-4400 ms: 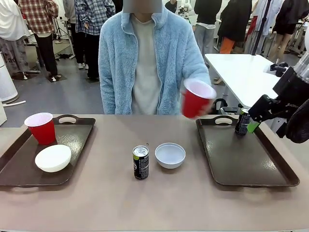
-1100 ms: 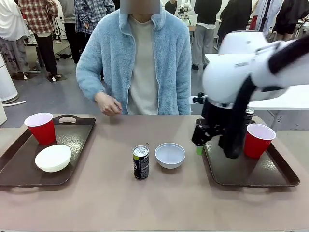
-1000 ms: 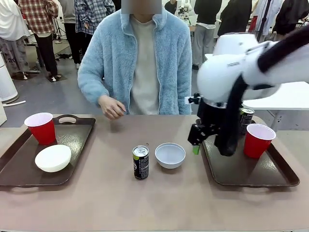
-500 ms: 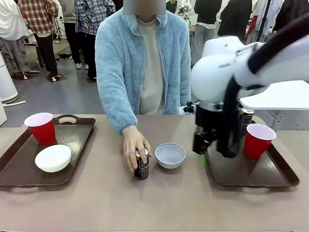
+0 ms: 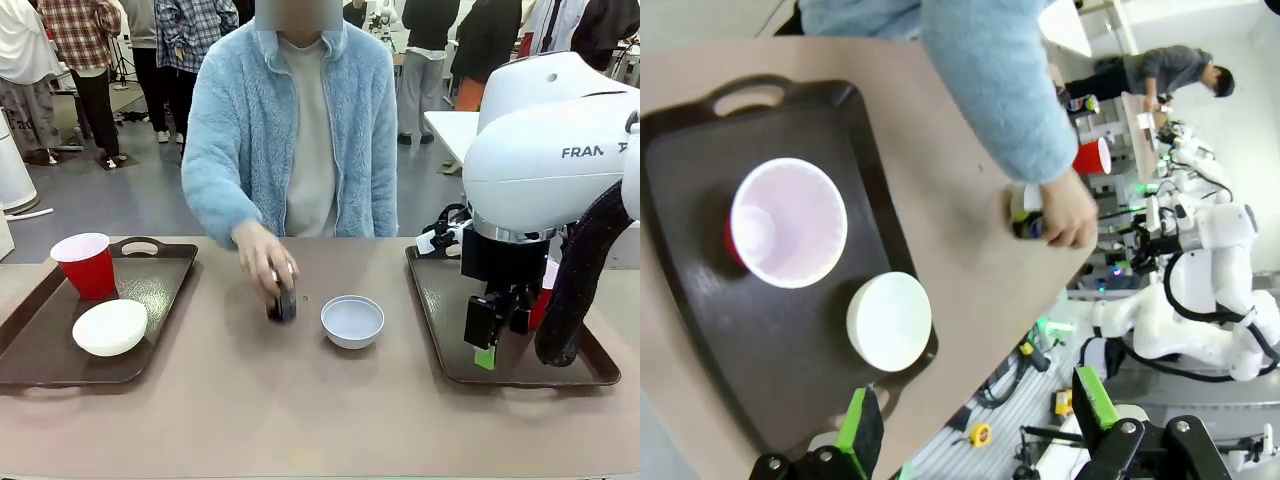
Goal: Prepare tableware on both trays.
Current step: Pick up a Picnic Bowl from the table and place it on a Handle tray.
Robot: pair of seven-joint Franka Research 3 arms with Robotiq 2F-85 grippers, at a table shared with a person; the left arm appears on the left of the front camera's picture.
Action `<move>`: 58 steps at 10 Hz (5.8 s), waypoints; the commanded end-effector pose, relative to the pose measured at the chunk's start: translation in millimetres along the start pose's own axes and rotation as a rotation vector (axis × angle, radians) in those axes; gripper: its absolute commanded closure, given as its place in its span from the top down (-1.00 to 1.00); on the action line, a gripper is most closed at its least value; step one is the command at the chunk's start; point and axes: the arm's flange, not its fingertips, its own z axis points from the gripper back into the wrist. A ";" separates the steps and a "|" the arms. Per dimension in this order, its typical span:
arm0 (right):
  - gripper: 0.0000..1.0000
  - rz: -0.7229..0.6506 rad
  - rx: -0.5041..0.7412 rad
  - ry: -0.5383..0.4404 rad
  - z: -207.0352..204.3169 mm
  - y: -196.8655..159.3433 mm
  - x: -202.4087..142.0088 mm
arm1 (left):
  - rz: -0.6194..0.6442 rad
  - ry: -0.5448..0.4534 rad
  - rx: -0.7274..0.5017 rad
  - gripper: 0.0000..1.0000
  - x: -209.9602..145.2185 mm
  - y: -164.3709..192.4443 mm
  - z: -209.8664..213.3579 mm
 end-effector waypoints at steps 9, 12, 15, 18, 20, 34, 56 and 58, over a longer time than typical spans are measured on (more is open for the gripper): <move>1.00 -0.563 -0.050 -0.222 -12.4 4.9 159.3 | -0.003 0.006 0.005 1.00 -1.8 -2.1 1.1; 1.00 -0.692 0.013 -0.305 -23.1 -10.2 190.8 | -0.003 0.006 0.005 1.00 -1.8 -2.1 1.1; 1.00 -0.720 0.043 -0.292 -51.3 -16.7 202.0 | -0.003 0.006 0.005 1.00 -1.8 -2.1 1.1; -0.19 -0.653 0.129 -0.232 -63.2 -14.4 195.7 | -0.003 0.006 0.005 1.00 -1.8 -2.1 1.1; -1.00 -0.644 0.135 -0.215 -64.8 -15.1 194.7 | -0.003 0.006 0.005 1.00 -1.8 -2.1 1.1; -1.00 -0.528 0.055 -0.275 64.4 26.8 107.3 | -0.003 0.006 0.005 1.00 -1.8 -2.1 1.1; -1.00 -0.669 0.062 -0.417 -35.4 -143.1 5.9 | -0.003 0.006 0.005 1.00 -1.8 -2.1 1.1; -1.00 -0.669 0.062 -0.417 -35.4 -143.1 5.9 | -0.003 0.006 0.005 1.00 -1.8 -2.1 1.1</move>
